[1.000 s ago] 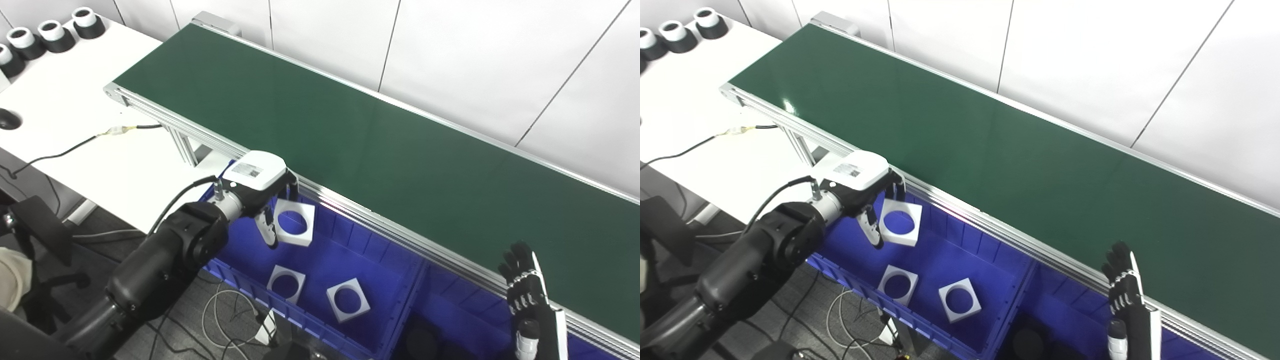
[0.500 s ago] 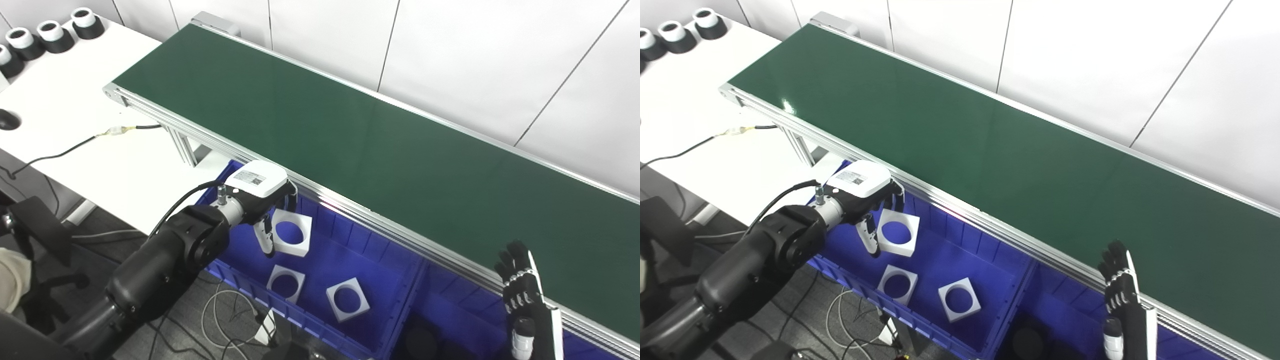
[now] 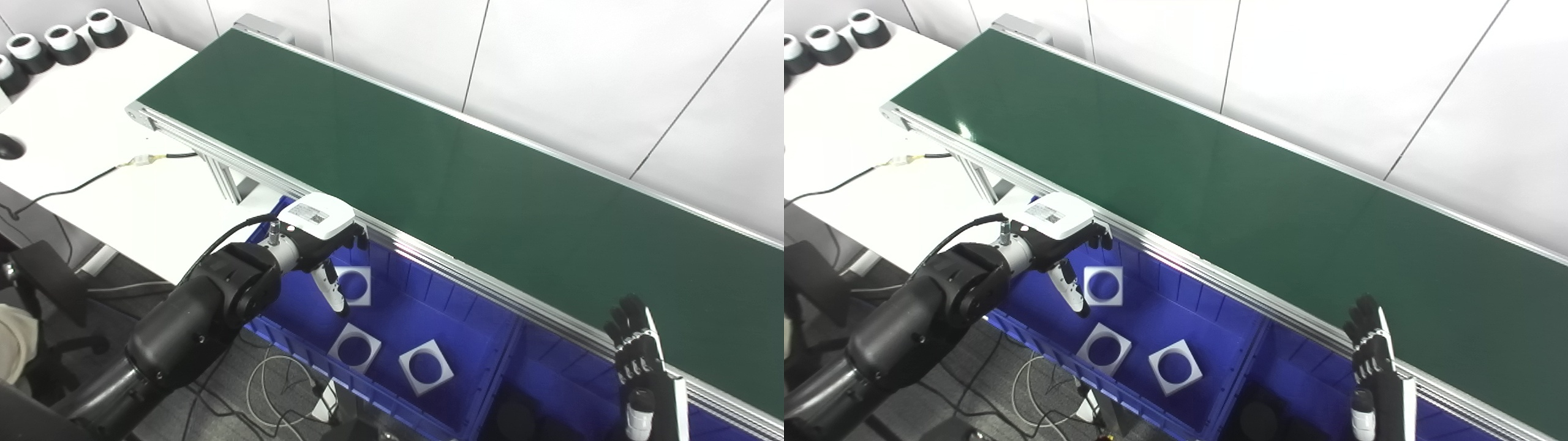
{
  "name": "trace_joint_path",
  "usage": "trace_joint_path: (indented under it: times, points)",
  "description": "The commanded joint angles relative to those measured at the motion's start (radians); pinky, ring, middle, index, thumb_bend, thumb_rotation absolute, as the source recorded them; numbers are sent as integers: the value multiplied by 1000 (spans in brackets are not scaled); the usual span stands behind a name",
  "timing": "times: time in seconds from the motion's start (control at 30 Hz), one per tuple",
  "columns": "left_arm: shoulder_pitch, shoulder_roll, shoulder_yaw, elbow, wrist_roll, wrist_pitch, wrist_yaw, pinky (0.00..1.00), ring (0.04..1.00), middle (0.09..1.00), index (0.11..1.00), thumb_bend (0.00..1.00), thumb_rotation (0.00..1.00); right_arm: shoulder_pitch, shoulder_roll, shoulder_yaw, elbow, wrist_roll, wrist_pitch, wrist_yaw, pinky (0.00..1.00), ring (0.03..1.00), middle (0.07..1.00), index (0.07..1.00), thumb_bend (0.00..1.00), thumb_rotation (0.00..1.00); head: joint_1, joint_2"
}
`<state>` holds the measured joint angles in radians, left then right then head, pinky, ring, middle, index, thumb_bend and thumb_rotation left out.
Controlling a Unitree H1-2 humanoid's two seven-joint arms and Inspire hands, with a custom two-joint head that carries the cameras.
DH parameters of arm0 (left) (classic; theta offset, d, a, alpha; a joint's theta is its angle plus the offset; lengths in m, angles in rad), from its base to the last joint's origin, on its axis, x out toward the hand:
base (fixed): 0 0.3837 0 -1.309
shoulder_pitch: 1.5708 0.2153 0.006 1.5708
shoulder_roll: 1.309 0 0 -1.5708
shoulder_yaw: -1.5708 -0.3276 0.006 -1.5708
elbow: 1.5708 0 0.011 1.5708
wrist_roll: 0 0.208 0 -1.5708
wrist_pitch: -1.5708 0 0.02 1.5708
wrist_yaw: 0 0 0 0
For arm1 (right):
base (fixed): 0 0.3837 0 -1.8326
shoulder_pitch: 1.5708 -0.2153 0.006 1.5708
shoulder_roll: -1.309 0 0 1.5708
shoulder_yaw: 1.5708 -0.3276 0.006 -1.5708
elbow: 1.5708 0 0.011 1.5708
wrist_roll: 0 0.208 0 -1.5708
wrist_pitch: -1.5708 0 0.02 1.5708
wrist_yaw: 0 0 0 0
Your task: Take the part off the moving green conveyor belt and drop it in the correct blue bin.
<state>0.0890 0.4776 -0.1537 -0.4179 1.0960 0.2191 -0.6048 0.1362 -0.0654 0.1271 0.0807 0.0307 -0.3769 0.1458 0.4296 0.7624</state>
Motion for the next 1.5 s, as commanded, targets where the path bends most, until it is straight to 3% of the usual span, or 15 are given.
trace_joint_path:
  times: [0.0, 0.13, 0.23, 0.27, 0.3, 0.4, 0.47, 0.5, 0.57, 0.63, 0.8, 0.93, 1.07, 1.27, 1.47]
  points:
    - [-27, 10, 14, -50, 0, -10, 9, 659, 689, 700, 702, 1000, 364, -11, 7, 1, -10, 3, -46, 4, 914, 945, 951, 947, 969, 931, -3, 0]
    - [-30, -9, 19, -98, -30, -18, 19, 614, 642, 664, 682, 1000, 363, -5, 11, 7, -15, -15, -37, 0, 904, 949, 954, 950, 974, 941, -62, -2]
    - [-37, -24, 24, -147, -60, -18, 9, 603, 626, 647, 673, 1000, 362, -2, 27, 17, -6, -35, -53, -9, 897, 942, 950, 950, 982, 939, -165, -3]
    - [-40, -32, 26, -166, -71, -12, 1, 601, 637, 650, 671, 1000, 342, -1, 32, 21, -2, -38, -59, -11, 892, 935, 945, 945, 983, 930, -165, -3]
    - [-50, -50, 29, -201, -101, 10, -24, 600, 641, 651, 671, 1000, 335, 1, 44, 26, 3, -49, -66, -18, 891, 932, 943, 943, 984, 927, -234, -4]
    - [-80, -105, 43, -282, -197, 56, -61, 535, 601, 623, 649, 1000, 245, 10, 79, 43, 1, -92, -67, -42, 911, 941, 943, 942, 983, 929, -328, -6]
    - [-92, -130, 47, -308, -234, 64, -63, 502, 579, 609, 639, 1000, 236, 14, 94, 51, -2, -116, -67, -57, 919, 945, 944, 941, 982, 933, -355, -7]
    - [-98, -141, 48, -317, -250, 67, -65, 496, 575, 607, 638, 1000, 236, 17, 106, 57, -3, -128, -64, -66, 920, 945, 944, 941, 982, 934, -426, -10]
    - [-109, -173, 45, -327, -281, 73, -60, 504, 586, 620, 648, 999, 271, 22, 131, 67, -8, -154, -56, -84, 930, 948, 942, 940, 978, 935, -475, -12]
    - [-115, -205, 37, -312, -308, 55, -28, 507, 593, 633, 656, 995, 280, 25, 148, 76, -8, -173, -56, -96, 933, 950, 945, 943, 951, 931, -526, -19]
    - [-92, -231, 11, -209, -346, -71, 109, 494, 578, 641, 674, 974, 336, 25, 173, 100, 9, -214, -69, -130, 945, 964, 959, 949, 948, 915, -657, -46]
    - [-71, -254, -19, -129, -369, -152, 202, 519, 630, 692, 719, 927, 381, 36, 186, 110, 22, -236, -80, -163, 949, 965, 972, 941, 984, 902, -691, -74]
    - [-59, -283, -41, -86, -407, -192, 263, 528, 653, 718, 738, 917, 356, 50, 182, 119, 33, -224, -91, -179, 955, 971, 985, 946, 997, 890, -696, -107]
    - [-71, -343, -50, -51, -484, -149, 264, 564, 686, 741, 755, 913, 358, 78, 153, 130, 24, -232, -92, -195, 968, 972, 990, 960, 994, 908, -680, -146]
    - [-61, -394, -57, -7, -548, -161, 291, 567, 686, 745, 746, 886, 345, 99, 115, 148, 9, -212, -93, -223, 984, 973, 983, 950, 994, 911, -615, -171]
